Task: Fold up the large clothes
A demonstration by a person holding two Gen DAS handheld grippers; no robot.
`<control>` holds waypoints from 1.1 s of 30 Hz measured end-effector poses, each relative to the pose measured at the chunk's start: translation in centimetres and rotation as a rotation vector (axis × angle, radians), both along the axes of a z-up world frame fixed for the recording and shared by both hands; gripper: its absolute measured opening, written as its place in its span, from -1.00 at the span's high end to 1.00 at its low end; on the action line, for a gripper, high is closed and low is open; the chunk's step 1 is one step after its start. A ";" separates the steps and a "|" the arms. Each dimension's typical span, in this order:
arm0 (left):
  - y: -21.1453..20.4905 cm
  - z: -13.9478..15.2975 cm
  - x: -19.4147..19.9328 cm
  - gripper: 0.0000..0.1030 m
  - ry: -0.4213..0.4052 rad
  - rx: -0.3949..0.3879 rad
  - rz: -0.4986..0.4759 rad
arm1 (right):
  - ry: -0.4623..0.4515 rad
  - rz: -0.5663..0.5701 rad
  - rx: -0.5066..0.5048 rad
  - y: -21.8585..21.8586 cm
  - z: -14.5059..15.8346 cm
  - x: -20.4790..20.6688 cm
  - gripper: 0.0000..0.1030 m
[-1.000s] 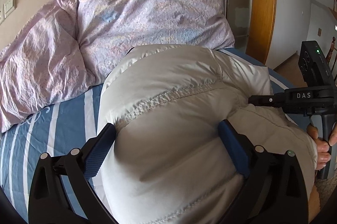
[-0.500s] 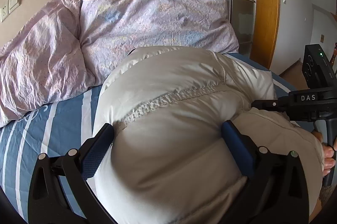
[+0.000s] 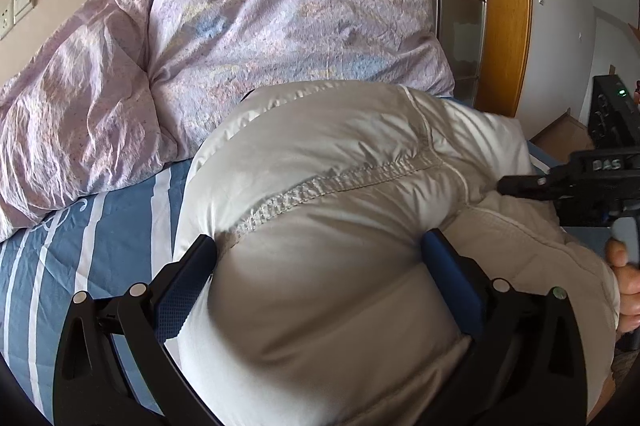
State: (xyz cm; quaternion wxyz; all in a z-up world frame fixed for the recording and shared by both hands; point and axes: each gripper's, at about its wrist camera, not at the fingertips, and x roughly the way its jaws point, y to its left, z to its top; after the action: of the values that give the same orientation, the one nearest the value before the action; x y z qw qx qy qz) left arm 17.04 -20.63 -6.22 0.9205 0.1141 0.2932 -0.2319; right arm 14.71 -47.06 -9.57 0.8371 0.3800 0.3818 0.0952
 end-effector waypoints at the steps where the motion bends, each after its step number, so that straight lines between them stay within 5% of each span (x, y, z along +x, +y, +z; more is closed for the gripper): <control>1: 0.1 0.1 0.0 -0.97 0.005 -0.001 0.000 | 0.001 0.001 -0.004 0.0 0.2 -0.3 -0.03; 7: 0.3 0.2 0.0 -0.97 0.008 -0.008 0.010 | -0.037 0.042 0.049 -0.2 0.8 -2.3 -0.01; 12: 0.4 0.4 -0.2 -0.97 0.008 -0.011 0.017 | -0.028 0.029 -0.033 1.1 0.6 -2.6 0.42; 16: 0.9 1.8 -0.7 -0.97 0.021 -0.013 -0.003 | -0.011 0.000 -0.057 1.3 0.5 -2.8 0.55; 23: 2.9 5.3 -1.1 -0.97 -0.068 0.015 0.006 | -0.014 -0.033 -0.060 1.0 0.2 -3.1 0.56; 33: 2.7 2.8 0.9 -0.97 0.076 -0.015 -0.023 | -0.001 -0.043 -0.030 0.5 -1.0 -2.9 0.54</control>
State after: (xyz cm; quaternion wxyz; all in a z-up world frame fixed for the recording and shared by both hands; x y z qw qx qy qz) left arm 17.96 -17.92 -3.45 0.9067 0.1016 0.3248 -0.2490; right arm 11.77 -46.55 -10.61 0.8447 0.3757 0.3745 0.0716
